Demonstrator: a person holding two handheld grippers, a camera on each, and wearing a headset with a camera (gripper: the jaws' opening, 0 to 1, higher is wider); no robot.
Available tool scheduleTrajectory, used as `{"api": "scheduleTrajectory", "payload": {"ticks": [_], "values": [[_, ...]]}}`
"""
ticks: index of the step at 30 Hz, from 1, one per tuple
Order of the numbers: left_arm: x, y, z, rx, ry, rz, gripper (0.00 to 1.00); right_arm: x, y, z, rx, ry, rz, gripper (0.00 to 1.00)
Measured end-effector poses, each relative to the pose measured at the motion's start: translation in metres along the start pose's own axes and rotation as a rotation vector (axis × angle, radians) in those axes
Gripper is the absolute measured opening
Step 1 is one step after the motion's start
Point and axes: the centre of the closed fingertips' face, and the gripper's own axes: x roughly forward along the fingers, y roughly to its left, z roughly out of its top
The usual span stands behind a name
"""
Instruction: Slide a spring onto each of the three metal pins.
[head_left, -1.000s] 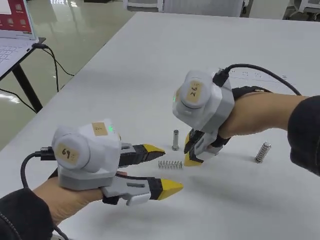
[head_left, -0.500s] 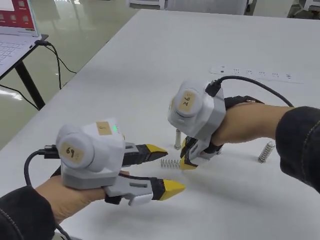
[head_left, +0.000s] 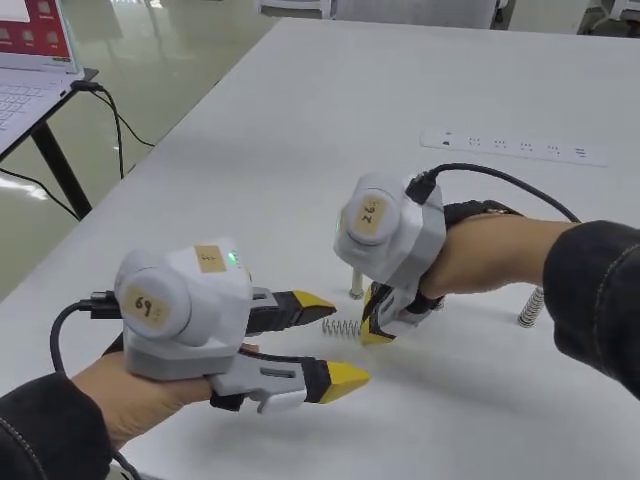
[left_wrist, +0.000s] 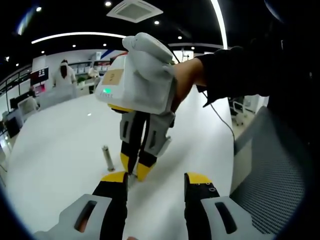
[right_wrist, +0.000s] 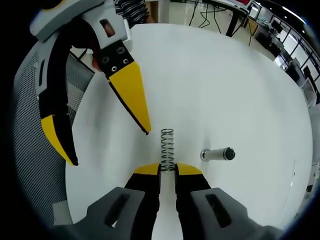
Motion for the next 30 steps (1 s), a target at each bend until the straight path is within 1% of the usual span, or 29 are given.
{"api": "scheduleTrajectory", "payload": {"ticks": [5, 7, 10, 14, 18, 22, 26, 30], "values": [[0.0, 0.0, -0.001, 0.003, 0.005, 0.002, 0.39, -0.001, 0.001, 0.0, 0.002, -0.003, -0.01, 0.07], [0.0, -0.001, 0.0, 0.004, 0.004, 0.002, 0.39, -0.002, 0.002, 0.0, 0.011, -0.003, -0.004, 0.07], [0.0, 0.0, 0.0, 0.005, 0.005, 0.001, 0.39, -0.004, 0.005, -0.003, 0.009, 0.012, 0.002, 0.07], [0.0, -0.001, -0.001, 0.008, 0.008, 0.0, 0.39, -0.01, 0.008, -0.002, 0.008, 0.007, 0.008, 0.07], [0.0, 0.0, -0.001, 0.009, 0.01, 0.0, 0.38, -0.018, 0.012, -0.003, 0.005, 0.006, 0.012, 0.07], [0.001, -0.002, -0.002, 0.014, 0.015, -0.003, 0.38, -0.028, 0.015, -0.004, 0.005, -0.006, 0.009, 0.07], [0.001, -0.003, -0.001, 0.019, 0.015, -0.006, 0.38, -0.039, 0.023, -0.004, 0.001, -0.02, 0.015, 0.07], [0.002, -0.005, 0.001, 0.025, 0.015, -0.01, 0.37, -0.049, 0.031, -0.003, -0.013, -0.025, 0.01, 0.07]]}}
